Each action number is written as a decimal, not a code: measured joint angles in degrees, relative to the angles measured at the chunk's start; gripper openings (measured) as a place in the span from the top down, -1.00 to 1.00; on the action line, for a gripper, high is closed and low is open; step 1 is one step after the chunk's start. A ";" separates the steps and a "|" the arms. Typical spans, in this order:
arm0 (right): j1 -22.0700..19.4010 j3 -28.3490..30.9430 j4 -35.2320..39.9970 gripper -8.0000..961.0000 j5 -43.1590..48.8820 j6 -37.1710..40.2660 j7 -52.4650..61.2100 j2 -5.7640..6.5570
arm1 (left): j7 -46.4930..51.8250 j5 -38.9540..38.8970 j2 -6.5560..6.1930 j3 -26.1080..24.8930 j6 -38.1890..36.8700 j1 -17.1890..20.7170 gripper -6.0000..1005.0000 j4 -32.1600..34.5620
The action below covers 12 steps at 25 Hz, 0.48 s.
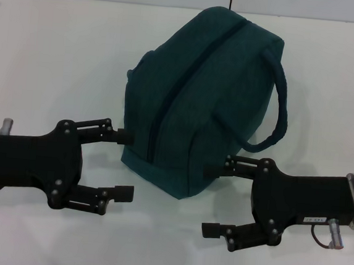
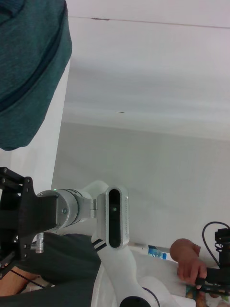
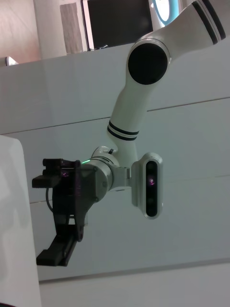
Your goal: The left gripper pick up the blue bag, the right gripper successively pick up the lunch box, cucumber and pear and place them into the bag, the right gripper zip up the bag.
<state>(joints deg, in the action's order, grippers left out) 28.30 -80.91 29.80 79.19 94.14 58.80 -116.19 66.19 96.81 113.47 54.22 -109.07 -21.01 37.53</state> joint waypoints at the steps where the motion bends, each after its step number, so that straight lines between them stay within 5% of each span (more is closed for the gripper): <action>1: 0.00 0.00 0.00 -0.85 0.00 0.00 0.00 0.00 | 0.00 0.00 0.00 0.00 0.00 0.00 -0.75 0.00; 12: 0.00 0.05 -0.07 -0.85 0.00 -0.03 0.00 0.00 | -0.01 0.04 0.15 0.00 0.00 0.07 -0.75 0.00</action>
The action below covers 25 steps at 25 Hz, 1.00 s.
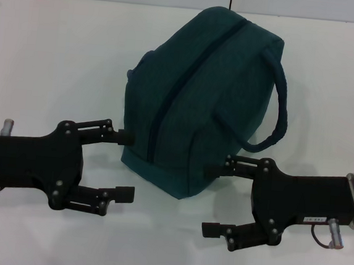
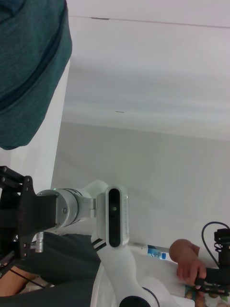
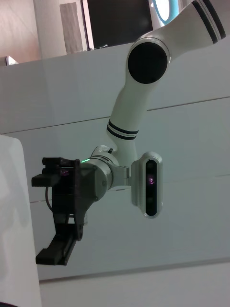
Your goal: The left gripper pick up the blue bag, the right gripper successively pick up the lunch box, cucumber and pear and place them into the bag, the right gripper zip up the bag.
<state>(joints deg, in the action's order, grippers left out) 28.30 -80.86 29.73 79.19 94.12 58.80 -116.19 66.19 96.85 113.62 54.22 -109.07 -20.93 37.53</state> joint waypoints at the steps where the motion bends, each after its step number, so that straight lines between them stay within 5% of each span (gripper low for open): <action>1: 0.00 0.00 -0.02 -0.85 0.00 0.00 0.00 0.00 | 0.00 0.00 0.01 0.00 0.00 -0.01 -0.75 0.00; 25: 0.03 -0.18 -1.00 -0.85 -0.62 0.00 0.00 0.00 | 0.00 -0.31 -0.15 -0.19 0.00 -0.71 -0.75 0.00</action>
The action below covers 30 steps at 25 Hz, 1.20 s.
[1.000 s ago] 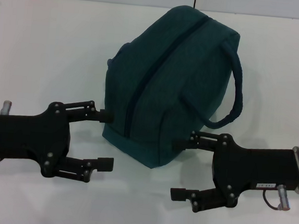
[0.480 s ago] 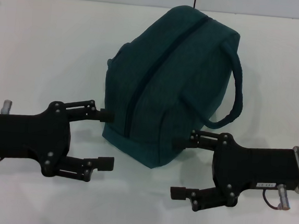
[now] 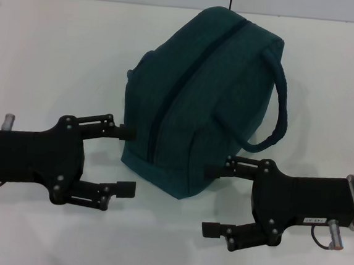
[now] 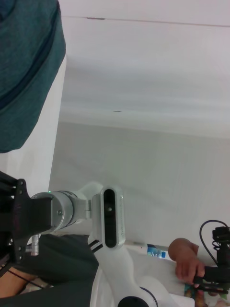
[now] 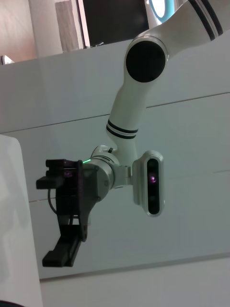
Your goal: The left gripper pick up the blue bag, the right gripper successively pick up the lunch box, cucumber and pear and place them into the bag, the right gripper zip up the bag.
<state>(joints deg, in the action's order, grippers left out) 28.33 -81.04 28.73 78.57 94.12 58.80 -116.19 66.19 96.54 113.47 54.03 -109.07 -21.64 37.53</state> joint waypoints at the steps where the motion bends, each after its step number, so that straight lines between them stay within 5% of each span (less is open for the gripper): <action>1: 0.01 0.00 0.00 -0.85 0.00 0.00 0.00 0.00 | 0.00 0.00 0.03 -0.26 0.00 0.00 -0.75 0.00; 30: 0.05 0.00 0.19 -0.85 0.01 -0.06 0.00 0.01 | 0.00 0.35 0.17 -0.69 0.04 -0.06 -0.75 0.00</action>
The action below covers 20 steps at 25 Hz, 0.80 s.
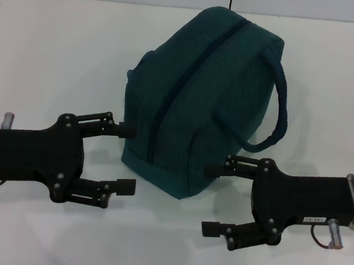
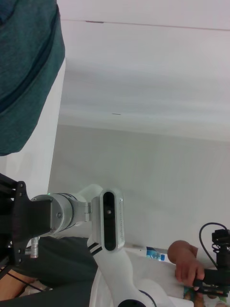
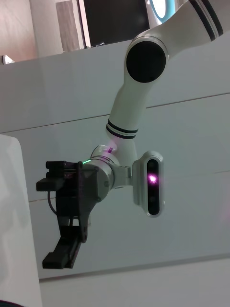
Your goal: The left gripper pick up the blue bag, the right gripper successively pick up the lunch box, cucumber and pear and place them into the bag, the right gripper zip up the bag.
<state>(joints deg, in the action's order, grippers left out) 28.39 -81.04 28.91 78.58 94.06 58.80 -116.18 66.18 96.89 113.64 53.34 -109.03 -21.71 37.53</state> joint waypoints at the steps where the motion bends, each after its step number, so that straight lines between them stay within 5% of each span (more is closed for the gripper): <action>1: 0.00 0.00 0.00 -0.85 0.00 -0.01 0.00 0.00 | 0.00 0.00 0.00 0.00 0.01 0.00 -0.75 0.00; 20: 0.76 -0.04 -0.33 -0.85 0.06 -0.37 -0.08 0.00 | 0.00 -0.04 0.06 0.00 0.05 -0.09 -0.75 0.00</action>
<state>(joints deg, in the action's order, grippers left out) 29.15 -81.08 28.58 78.64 93.69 58.72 -116.19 66.18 96.85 113.71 53.35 -108.98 -21.79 37.53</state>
